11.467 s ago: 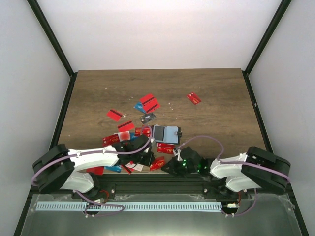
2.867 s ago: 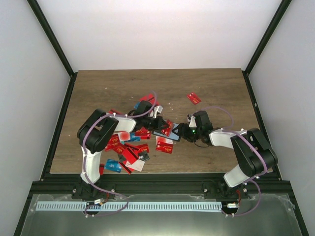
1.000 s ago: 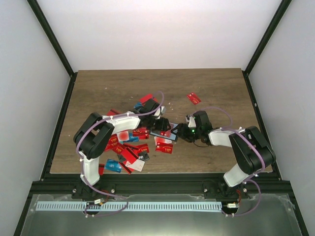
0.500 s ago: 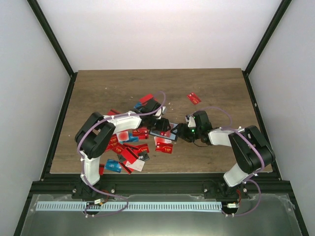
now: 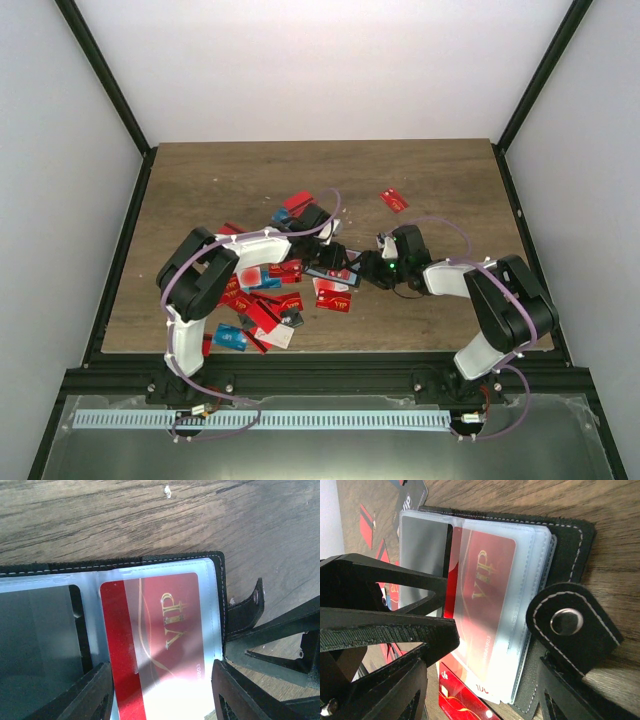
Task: Put the credit cards into the card holder
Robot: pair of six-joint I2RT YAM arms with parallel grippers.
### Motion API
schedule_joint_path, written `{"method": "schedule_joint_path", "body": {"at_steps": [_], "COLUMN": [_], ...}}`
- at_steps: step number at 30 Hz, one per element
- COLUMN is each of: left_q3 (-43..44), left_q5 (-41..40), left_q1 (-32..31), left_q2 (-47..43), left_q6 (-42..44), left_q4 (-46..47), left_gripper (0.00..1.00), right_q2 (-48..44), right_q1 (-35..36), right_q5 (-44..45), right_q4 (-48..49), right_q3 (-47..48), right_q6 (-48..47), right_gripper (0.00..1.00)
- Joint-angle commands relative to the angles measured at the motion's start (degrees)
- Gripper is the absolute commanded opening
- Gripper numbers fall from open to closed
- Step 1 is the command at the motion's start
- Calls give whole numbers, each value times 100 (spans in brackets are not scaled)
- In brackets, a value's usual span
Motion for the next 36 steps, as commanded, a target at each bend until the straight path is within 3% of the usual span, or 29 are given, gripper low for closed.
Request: {"method": "schedule_joint_path", "body": {"at_steps": [1,28,36], "left_q3": [20,281,270], "left_q5": [144,451,113], "left_q1": [-103,-497,-386], "left_q2": [138,214,-288], "left_q6": [-74,-354,-123], "left_q4": [-129,136,-260], "left_gripper": [56,44,51], "right_q2": [205,177,-9], "right_q1": [51,40,5], "right_q5": [47,31,38], "right_q4": [-250,-406,-709], "right_q3": [62,276,364], "right_q6": [-29,-140,-410], "right_gripper": [63,62,62]}}
